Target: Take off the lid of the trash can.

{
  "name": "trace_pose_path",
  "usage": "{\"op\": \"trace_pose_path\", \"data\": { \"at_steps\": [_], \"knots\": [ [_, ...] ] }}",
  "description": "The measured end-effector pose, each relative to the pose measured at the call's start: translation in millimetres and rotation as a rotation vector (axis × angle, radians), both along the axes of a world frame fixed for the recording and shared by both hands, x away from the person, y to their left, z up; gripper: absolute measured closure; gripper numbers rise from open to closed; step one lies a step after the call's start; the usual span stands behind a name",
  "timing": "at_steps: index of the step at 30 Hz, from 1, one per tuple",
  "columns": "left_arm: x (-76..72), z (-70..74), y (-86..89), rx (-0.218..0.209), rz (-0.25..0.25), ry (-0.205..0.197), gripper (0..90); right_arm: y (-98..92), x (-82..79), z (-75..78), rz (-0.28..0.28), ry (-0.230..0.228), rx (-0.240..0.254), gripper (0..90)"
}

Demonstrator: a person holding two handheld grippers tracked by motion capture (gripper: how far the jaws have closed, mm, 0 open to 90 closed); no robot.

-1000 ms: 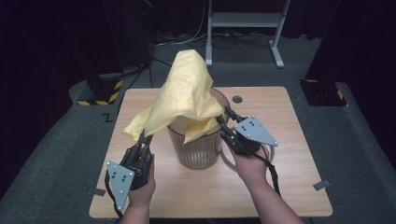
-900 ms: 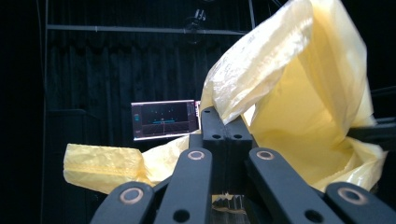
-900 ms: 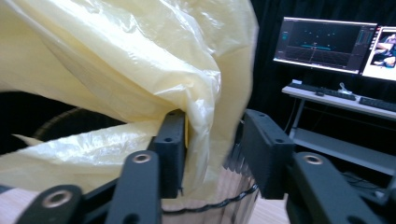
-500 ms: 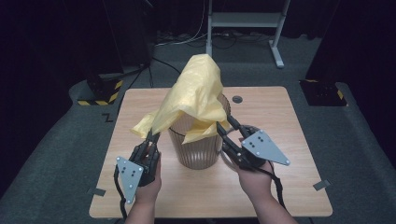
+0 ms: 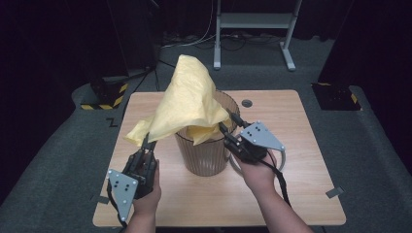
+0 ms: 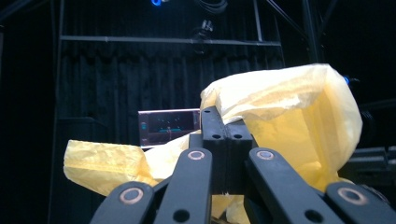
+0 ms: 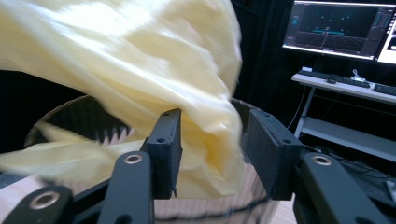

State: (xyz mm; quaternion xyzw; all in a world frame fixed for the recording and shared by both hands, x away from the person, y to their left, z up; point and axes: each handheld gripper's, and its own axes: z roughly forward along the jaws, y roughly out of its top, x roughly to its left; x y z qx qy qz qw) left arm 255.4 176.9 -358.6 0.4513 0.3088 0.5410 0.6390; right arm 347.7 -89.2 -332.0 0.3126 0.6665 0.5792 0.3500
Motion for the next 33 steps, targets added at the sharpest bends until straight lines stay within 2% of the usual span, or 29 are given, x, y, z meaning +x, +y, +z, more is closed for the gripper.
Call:
{"op": "trace_pose_path", "data": {
  "at_steps": [5, 7, 12, 15, 19, 23, 26, 27, 28, 31, 33],
  "knots": [
    [3.2, -3.5, -10.3, 0.013, -0.014, 0.013, 89.6, -5.9, -14.1, -0.2, 0.024, -0.007, 0.013, 49.3],
    [4.5, -3.4, -11.4, 0.008, -0.014, 0.013, 89.7, -7.6, -18.8, -1.1, 0.03, -0.005, 0.024, 47.7],
    [6.0, -3.5, -10.1, 0.007, -0.004, 0.016, 89.7, -8.4, -31.6, -0.9, 0.052, -0.036, 0.036, 47.1],
    [5.2, -2.5, -7.4, 0.003, 0.0, 0.013, 89.7, -2.2, -35.6, 5.1, 0.081, -0.048, 0.049, 47.5],
    [2.9, 0.1, -6.0, 0.011, 0.002, 0.005, 89.7, 14.1, -38.6, 20.4, 0.123, -0.074, 0.051, 48.3],
    [1.7, 1.2, -5.9, 0.014, -0.007, 0.002, 89.6, 29.3, -42.1, 28.0, 0.136, -0.107, 0.031, 56.4],
    [2.2, 0.5, -7.2, 0.021, -0.012, 0.009, 89.2, 32.5, -31.7, 25.0, 0.119, -0.086, 0.007, 79.5],
    [2.4, 0.3, -8.4, 0.022, -0.02, 0.008, 87.9, 31.2, -26.9, 23.0, 0.109, -0.078, 0.003, 85.6],
    [2.6, 0.1, -9.4, 0.041, -0.025, 0.013, 82.1, 28.5, -22.5, 21.1, 0.097, -0.077, 0.004, 87.7],
    [4.9, -3.1, -16.8, 0.067, -0.018, 0.025, 66.0, 17.8, -9.2, 15.6, 0.058, -0.056, 0.004, 89.1],
    [6.7, -5.9, -19.5, 0.066, -0.042, 0.035, 55.7, 10.1, 1.9, 9.0, 0.017, -0.023, 0.009, 89.5]
  ]
}}
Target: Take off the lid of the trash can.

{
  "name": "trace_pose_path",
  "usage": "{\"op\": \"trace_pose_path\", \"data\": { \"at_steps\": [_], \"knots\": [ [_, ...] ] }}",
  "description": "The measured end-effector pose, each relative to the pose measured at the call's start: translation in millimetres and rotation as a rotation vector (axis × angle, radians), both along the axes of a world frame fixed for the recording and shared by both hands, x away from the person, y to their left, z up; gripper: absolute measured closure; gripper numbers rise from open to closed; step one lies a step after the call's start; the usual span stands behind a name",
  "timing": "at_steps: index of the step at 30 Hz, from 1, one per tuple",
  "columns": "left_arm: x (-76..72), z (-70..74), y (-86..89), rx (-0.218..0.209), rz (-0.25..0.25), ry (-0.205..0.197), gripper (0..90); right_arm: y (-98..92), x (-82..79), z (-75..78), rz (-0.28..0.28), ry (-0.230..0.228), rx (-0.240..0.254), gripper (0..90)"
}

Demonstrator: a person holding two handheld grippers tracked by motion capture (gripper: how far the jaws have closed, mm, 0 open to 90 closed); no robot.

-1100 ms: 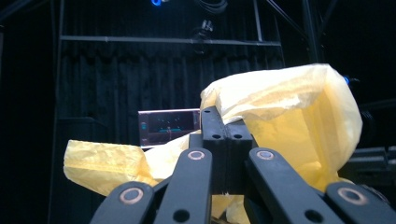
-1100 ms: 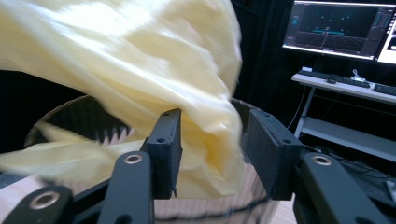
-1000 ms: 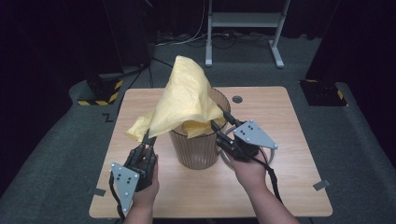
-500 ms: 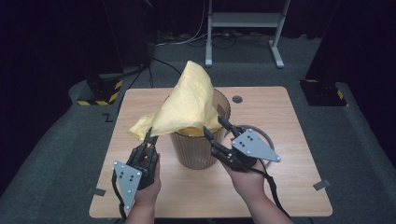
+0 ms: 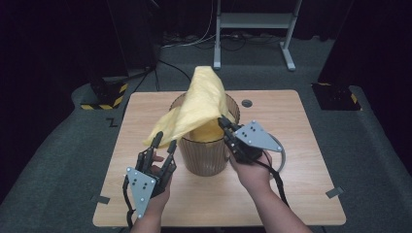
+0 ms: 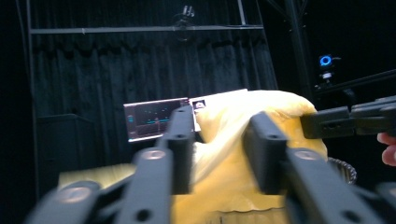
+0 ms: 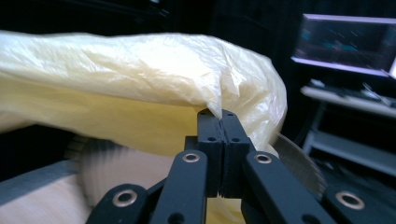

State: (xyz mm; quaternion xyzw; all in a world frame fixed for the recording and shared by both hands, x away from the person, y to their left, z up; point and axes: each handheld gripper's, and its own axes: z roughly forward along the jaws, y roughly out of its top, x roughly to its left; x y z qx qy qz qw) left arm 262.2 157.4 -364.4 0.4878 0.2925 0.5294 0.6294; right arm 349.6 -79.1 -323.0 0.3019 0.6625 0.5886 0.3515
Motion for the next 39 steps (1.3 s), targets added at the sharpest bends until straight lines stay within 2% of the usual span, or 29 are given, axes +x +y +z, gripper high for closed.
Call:
{"op": "trace_pose_path", "data": {
  "at_steps": [2, 5, 7, 9, 11, 13, 15, 19, 22, 26, 29, 31, 33, 34, 36, 39],
  "knots": [
    [1.1, -3.1, -3.1, 0.007, 0.007, 0.011, 50.9, -7.8, 11.1, -7.7, -0.027, 0.042, 0.006, 89.4],
    [0.7, -8.8, -0.6, 0.0, 0.016, 0.022, 46.2, -20.3, 20.0, -14.7, -0.073, 0.062, 0.027, 89.2],
    [1.0, -13.2, 4.0, -0.021, 0.013, 0.038, 45.6, -29.7, 24.4, -17.1, -0.101, 0.075, 0.048, 88.6],
    [2.1, -18.0, 7.4, -0.039, -0.003, 0.064, 45.2, -37.4, 27.7, -18.4, -0.111, 0.083, 0.06, 84.2],
    [4.5, -22.0, 7.6, -0.041, -0.015, 0.09, 45.4, -41.9, 27.0, -18.0, -0.099, 0.098, 0.065, 76.2],
    [6.6, -25.0, 5.5, -0.048, -0.042, 0.114, 45.4, -44.2, 20.4, -16.5, -0.072, 0.098, 0.074, 68.7],
    [5.5, -27.2, 1.7, -0.043, -0.07, 0.12, 44.9, -45.5, 8.6, -15.7, -0.059, 0.077, 0.069, 63.6],
    [2.8, -30.4, -9.1, -0.036, -0.103, 0.118, 44.1, -50.8, -19.7, -15.6, -0.037, 0.037, 0.076, 60.0],
    [1.7, -31.5, -14.7, -0.029, -0.115, 0.116, 44.0, -53.5, -39.7, -10.3, -0.019, -0.015, 0.089, 58.2],
    [2.4, -32.8, -18.4, -0.003, -0.111, 0.124, 44.2, -48.8, -60.6, 3.3, 0.027, -0.075, 0.117, 57.2],
    [2.9, -34.9, -19.7, 0.005, -0.107, 0.131, 44.3, -41.0, -67.3, 18.7, 0.055, -0.113, 0.13, 57.1],
    [3.0, -36.5, -20.5, 0.01, -0.108, 0.133, 44.3, -32.2, -67.2, 27.0, 0.076, -0.116, 0.122, 55.9],
    [2.5, -37.7, -20.7, 0.012, -0.107, 0.134, 44.3, -21.5, -65.3, 29.1, 0.093, -0.113, 0.107, 54.8],
    [1.7, -38.0, -20.1, 0.012, -0.105, 0.134, 44.3, -16.3, -62.6, 26.5, 0.085, -0.111, 0.086, 54.1],
    [-0.5, -38.7, -17.8, 0.002, -0.103, 0.13, 44.3, -9.3, -52.7, 13.6, 0.072, -0.068, 0.045, 53.3],
    [-4.7, -40.1, -12.9, -0.012, -0.099, 0.127, 44.1, -7.6, -37.4, -9.9, 0.044, -0.003, 0.015, 56.7]
  ]
}}
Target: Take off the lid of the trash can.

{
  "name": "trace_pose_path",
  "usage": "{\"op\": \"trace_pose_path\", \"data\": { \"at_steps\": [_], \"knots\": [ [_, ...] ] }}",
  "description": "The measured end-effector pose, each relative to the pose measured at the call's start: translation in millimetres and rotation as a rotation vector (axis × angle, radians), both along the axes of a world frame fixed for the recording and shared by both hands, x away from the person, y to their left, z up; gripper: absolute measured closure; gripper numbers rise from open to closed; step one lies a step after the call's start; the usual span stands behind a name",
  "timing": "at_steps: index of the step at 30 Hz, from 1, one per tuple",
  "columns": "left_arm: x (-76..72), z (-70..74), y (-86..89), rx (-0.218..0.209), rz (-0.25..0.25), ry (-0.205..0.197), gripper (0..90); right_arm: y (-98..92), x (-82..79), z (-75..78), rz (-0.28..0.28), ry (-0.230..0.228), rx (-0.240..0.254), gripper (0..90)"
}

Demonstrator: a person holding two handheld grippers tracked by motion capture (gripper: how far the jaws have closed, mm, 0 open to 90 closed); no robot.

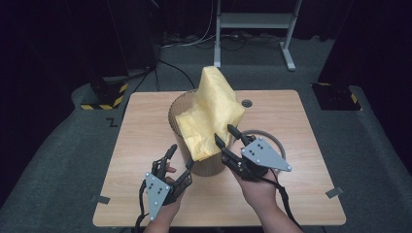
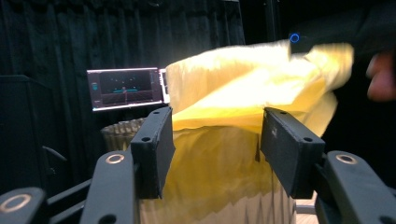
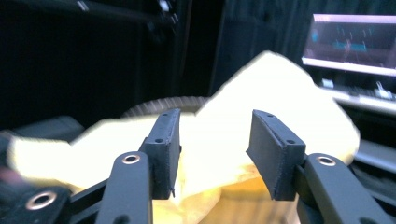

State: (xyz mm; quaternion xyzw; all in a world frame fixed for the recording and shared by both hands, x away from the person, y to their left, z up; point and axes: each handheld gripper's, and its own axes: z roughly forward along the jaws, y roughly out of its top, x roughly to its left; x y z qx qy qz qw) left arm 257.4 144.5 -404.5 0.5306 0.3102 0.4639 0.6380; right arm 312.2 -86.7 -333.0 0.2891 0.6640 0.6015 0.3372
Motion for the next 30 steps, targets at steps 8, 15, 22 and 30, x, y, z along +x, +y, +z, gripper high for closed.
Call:
{"op": "trace_pose_path", "data": {
  "at_steps": [8, 15, 22, 30],
  "knots": [
    [-4.3, -2.6, -8.4, -0.026, -0.064, 0.005, 42.3, -8.7, 2.4, -20.3, -0.018, -0.004, 0.014, 77.6],
    [3.5, -0.5, -29.9, -0.013, -0.119, 0.032, 40.5, -6.8, 0.5, -22.3, -0.022, -0.014, 0.018, 81.1],
    [13.4, 2.1, -34.8, -0.003, -0.103, 0.079, 82.7, -5.8, 0.6, -22.2, -0.012, -0.018, 0.018, 84.8],
    [5.3, 10.5, -5.5, -0.032, -0.026, 0.039, 90.0, -21.2, 11.9, -5.5, -0.053, -0.051, 0.051, 89.1]
  ]
}}
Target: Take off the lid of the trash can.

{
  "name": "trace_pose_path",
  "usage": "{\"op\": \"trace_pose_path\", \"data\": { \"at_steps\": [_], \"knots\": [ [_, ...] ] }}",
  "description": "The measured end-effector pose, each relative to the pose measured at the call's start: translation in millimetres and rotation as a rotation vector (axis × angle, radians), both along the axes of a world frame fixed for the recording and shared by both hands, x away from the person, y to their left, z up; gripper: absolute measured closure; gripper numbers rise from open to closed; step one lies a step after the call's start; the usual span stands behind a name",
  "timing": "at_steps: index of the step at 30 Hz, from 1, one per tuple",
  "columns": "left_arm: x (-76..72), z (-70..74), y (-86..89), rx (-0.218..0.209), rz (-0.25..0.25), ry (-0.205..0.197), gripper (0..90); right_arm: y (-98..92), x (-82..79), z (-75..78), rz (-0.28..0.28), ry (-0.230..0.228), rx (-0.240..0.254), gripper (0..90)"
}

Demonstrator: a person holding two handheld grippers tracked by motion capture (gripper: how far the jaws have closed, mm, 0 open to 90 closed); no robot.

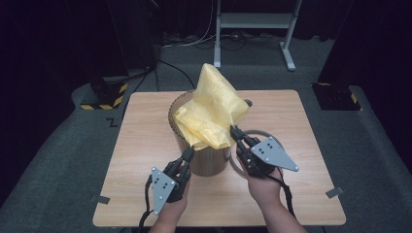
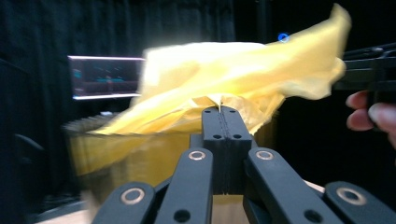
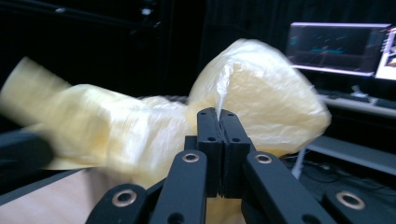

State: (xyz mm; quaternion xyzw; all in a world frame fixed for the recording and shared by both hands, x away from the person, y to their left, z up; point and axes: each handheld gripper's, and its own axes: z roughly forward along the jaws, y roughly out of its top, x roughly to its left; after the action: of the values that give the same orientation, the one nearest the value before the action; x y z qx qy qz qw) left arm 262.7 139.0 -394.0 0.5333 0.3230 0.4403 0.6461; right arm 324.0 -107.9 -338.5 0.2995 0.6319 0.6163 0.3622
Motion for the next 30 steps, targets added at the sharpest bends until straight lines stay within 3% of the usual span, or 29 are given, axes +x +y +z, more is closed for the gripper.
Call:
{"op": "trace_pose_path", "data": {
  "at_steps": [5, 8, 11, 14, 17, 24, 30],
  "knots": [
    [-13.9, 5.3, 29.7, -0.013, 0.08, -0.029, 90.0, -7.2, 19.6, 11.3, -0.039, 0.004, 0.019, 89.6],
    [-21.7, 3.8, 45.6, -0.026, 0.119, -0.021, 90.0, -10.6, 41.2, 15.0, -0.078, 0.024, 0.027, 89.6],
    [-24.7, -4.2, 51.4, -0.033, 0.128, 0.008, 90.0, -15.3, 64.9, 13.7, -0.124, 0.056, 0.016, 89.5],
    [-24.8, -14.0, 44.1, -0.013, 0.101, 0.035, 90.0, -20.8, 78.3, 9.5, -0.161, 0.09, 0.009, 88.0],
    [-25.9, -20.4, 27.5, 0.02, 0.054, 0.037, 90.0, -27.8, 66.0, 12.3, -0.148, 0.064, 0.023, 78.3],
    [-27.4, -22.5, -14.9, 0.093, -0.047, 0.034, 90.0, -35.3, 13.2, 27.5, -0.077, -0.023, 0.056, 65.2],
    [-26.5, -28.1, -40.7, 0.146, -0.108, 0.046, 90.0, -22.6, -22.5, 18.5, 0.011, -0.024, 0.079, 61.5]
  ]
}}
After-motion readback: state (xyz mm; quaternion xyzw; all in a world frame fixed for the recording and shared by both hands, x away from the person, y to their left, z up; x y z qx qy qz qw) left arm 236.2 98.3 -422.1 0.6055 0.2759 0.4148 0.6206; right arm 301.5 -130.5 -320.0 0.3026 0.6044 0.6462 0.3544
